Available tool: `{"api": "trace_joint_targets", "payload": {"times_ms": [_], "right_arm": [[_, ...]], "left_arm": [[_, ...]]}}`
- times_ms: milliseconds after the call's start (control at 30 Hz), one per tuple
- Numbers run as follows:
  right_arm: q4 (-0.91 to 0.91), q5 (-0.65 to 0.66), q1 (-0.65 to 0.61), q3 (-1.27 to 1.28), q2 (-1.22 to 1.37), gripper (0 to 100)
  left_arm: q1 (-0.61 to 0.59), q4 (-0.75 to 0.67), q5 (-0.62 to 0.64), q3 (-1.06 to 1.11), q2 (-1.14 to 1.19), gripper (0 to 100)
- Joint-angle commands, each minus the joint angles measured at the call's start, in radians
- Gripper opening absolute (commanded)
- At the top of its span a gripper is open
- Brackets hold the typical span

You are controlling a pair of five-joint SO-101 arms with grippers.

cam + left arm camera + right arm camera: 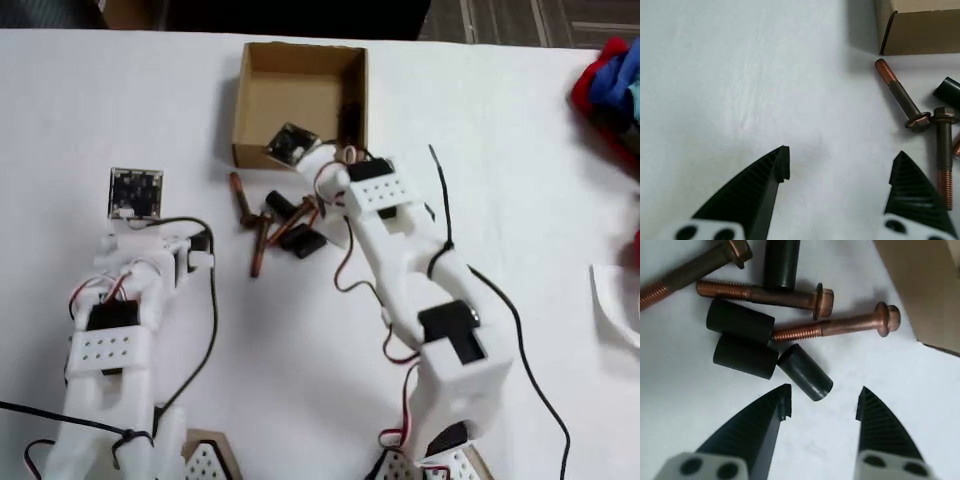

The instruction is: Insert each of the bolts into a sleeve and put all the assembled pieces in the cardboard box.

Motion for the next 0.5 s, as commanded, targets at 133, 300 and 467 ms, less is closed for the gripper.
{"api": "trace_joint_targets", "payload": {"times_ms": [133,300,467], "right_arm": [[0.11,0.02,0.005,-0.192,0.136,19.8],[0.139,0.021,0.008,-0.259,0.22,19.8],[0.173,0.021,0.01,-0.347,0.312,19.8]], "left_arm": [[-0.002,-0.018,-0.005,-0.002,-0.029,33],[-0.002,-0.018,-0.005,-0.002,-0.029,33],[-0.002,-0.018,-0.005,-0.002,-0.029,33]]}}
